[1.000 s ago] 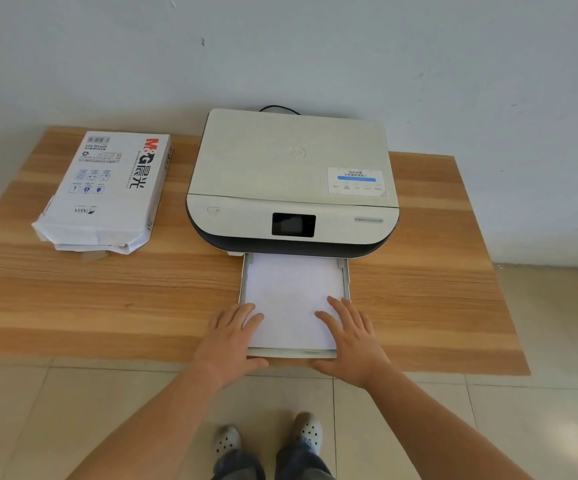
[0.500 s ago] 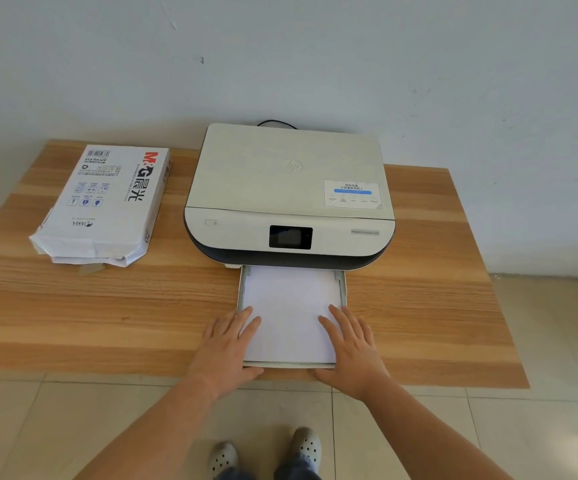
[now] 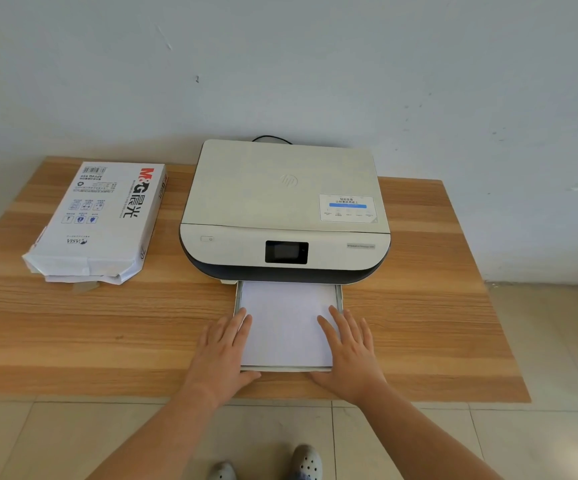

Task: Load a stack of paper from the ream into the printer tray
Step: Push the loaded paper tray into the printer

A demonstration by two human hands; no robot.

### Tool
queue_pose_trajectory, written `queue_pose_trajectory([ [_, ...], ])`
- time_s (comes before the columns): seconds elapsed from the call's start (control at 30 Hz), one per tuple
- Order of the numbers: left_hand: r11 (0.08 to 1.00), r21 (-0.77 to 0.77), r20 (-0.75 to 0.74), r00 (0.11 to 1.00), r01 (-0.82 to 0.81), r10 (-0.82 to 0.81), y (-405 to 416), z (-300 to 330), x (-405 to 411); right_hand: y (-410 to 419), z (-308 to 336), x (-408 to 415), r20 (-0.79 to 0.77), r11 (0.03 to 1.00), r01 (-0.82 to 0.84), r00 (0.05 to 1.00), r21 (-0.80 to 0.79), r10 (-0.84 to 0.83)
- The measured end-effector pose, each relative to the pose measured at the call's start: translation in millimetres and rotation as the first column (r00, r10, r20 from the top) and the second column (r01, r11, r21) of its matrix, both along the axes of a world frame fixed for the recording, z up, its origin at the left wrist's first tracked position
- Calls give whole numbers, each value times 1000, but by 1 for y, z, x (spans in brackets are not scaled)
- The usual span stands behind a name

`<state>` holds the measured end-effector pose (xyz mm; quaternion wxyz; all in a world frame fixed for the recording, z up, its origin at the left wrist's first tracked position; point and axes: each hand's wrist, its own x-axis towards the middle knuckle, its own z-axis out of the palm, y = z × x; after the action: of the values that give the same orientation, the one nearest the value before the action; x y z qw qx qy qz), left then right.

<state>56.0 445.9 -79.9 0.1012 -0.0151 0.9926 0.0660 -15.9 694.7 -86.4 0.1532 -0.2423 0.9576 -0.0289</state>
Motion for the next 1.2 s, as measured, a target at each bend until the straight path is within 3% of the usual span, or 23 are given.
queue_pose_trajectory([
  [0.37, 999, -41, 32, 999, -22, 23, -5, 1, -27, -7, -3, -25, -57, 1000, 17, 998, 23, -15],
  [0.83, 991, -121, -8, 999, 49, -50, -15, 2, -59, -19, 0, -51, -160, 996, -76, 984, 52, 84],
  [1.2, 990, -143, -31, 999, -11, 6, -22, 7, -84, -26, 3, -79, -209, 997, -28, 977, 67, 41],
])
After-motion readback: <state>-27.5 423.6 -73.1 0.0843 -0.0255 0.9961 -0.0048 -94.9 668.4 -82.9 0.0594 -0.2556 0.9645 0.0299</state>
